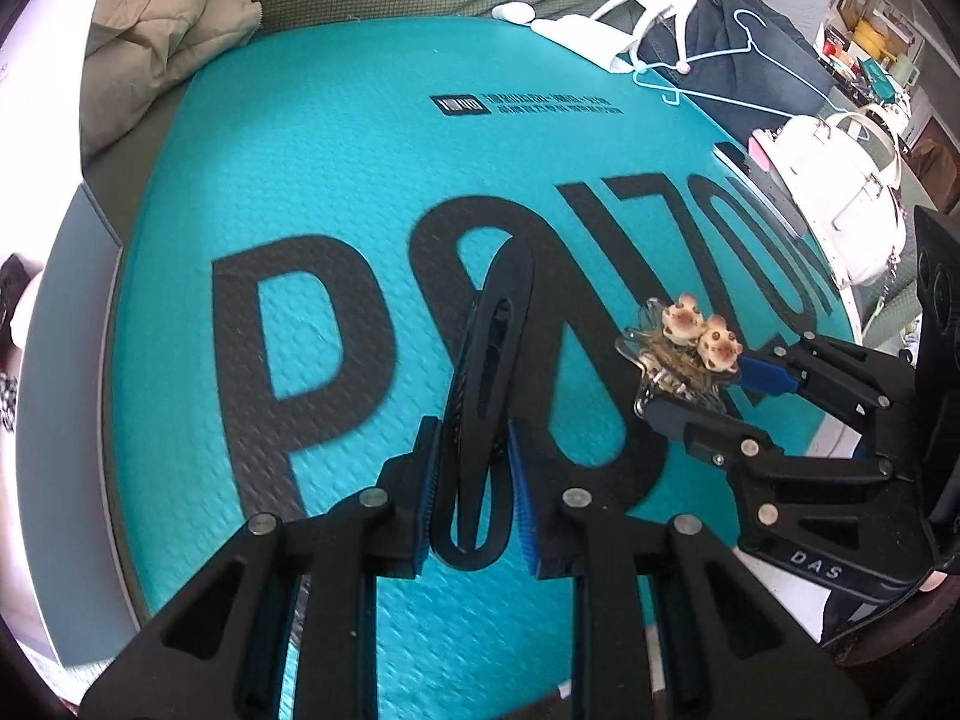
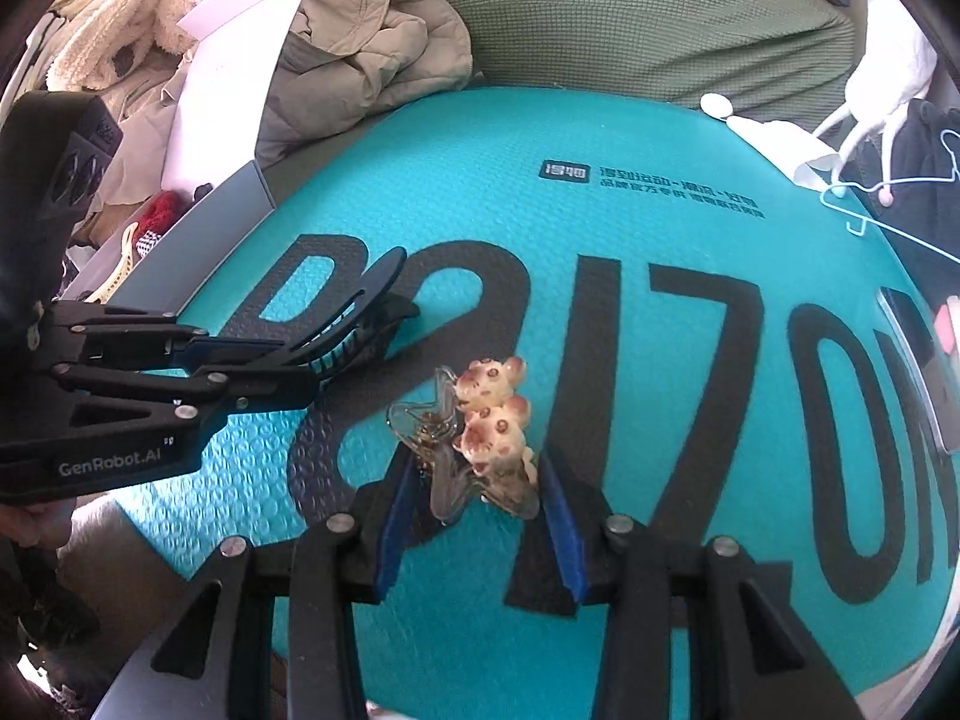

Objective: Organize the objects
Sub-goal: 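Lift the black snap clip with the left tool while the right tool lifts the mouse-figure clip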

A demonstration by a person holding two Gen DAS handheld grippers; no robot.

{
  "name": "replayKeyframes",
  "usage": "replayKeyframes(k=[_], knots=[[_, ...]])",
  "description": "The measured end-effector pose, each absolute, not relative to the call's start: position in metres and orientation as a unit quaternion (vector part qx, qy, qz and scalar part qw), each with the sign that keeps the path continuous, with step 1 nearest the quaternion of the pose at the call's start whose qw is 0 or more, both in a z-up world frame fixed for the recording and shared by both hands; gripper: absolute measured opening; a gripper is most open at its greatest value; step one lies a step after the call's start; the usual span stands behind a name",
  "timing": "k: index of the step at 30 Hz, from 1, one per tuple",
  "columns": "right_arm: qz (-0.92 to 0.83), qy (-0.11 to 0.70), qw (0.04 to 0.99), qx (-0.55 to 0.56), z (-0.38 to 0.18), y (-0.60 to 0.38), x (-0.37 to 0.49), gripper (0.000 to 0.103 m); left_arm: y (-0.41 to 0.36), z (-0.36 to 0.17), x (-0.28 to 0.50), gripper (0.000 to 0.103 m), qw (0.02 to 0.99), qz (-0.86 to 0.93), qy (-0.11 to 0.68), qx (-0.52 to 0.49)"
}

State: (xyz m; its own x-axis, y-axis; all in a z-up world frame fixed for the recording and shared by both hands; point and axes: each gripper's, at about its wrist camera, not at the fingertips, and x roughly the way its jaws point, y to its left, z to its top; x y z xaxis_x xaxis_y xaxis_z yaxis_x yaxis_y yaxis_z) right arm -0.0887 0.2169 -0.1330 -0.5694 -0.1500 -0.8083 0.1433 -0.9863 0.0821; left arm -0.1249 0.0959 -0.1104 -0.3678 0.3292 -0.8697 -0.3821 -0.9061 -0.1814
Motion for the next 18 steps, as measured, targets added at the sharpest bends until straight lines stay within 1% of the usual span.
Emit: replayKeyframes(k=[3, 6, 12, 13, 15, 17, 18], knots=[[-0.886, -0.011, 0.071, 0.458, -0.133, 0.225, -0.075, 0.041, 0.105, -0.109, -0.109, 0.02, 0.22, 0.824, 0.034, -0.521], [-0.885, -0.017, 0.065, 0.46, -0.132, 0.232, -0.065, 0.041, 0.109, -0.109, -0.097, 0.021, 0.22, 0.823, 0.026, -0.523], [-0.881, -0.015, 0.079, 0.466, -0.133, 0.237, -0.057, 0.042, 0.117, -0.11, -0.085, 0.021, 0.21, 0.83, 0.035, -0.516], [-0.881, -0.016, 0.081, 0.465, -0.134, 0.237, -0.058, 0.043, 0.118, -0.11, -0.085, 0.024, 0.212, 0.834, 0.038, -0.508], [-0.884, -0.017, 0.084, 0.459, -0.135, 0.237, -0.058, 0.055, 0.121, -0.111, -0.085, 0.029, 0.219, 0.836, 0.05, -0.5], [-0.886, -0.013, 0.081, 0.456, -0.136, 0.235, -0.06, 0.059, 0.123, -0.111, -0.087, 0.034, 0.22, 0.836, 0.057, -0.499], [-0.888, -0.01, 0.08, 0.454, -0.136, 0.235, -0.061, 0.059, 0.123, -0.111, -0.088, 0.037, 0.221, 0.836, 0.056, -0.499]])
